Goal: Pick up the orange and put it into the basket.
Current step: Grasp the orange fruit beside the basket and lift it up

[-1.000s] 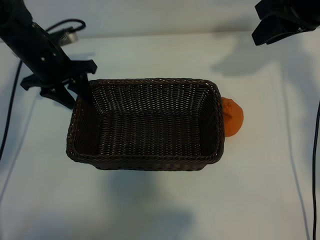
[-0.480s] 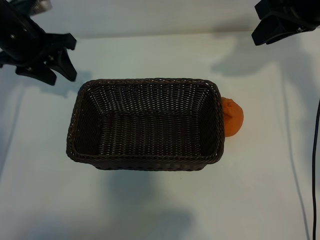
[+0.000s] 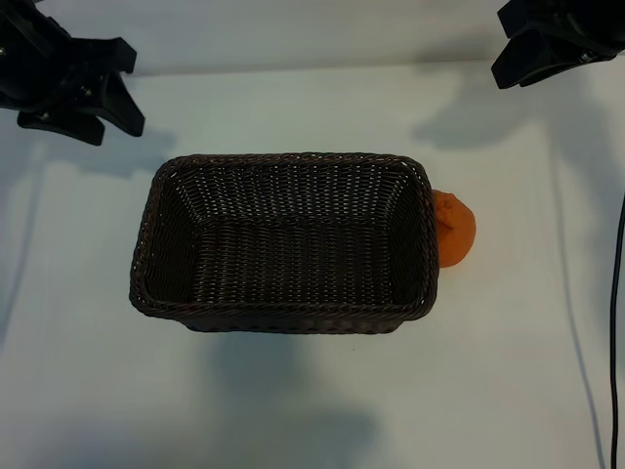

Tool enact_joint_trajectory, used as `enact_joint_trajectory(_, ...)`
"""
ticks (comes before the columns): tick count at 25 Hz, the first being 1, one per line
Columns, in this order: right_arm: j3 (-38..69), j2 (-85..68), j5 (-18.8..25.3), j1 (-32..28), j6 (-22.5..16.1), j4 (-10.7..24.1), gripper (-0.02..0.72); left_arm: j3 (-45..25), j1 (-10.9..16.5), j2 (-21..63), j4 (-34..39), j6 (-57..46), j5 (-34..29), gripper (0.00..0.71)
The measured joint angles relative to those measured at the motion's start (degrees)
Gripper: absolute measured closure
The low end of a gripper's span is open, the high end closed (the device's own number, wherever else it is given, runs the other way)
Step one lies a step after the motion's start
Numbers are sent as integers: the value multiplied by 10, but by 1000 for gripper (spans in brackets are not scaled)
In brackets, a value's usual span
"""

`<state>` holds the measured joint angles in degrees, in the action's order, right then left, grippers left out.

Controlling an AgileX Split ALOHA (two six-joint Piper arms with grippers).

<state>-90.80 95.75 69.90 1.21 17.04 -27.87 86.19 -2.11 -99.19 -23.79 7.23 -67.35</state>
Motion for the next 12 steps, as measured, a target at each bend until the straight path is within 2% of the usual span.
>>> enact_joint_trajectory(12,0,0,0,0,-1,0,460,-17,0,41,-31,3,0,208)
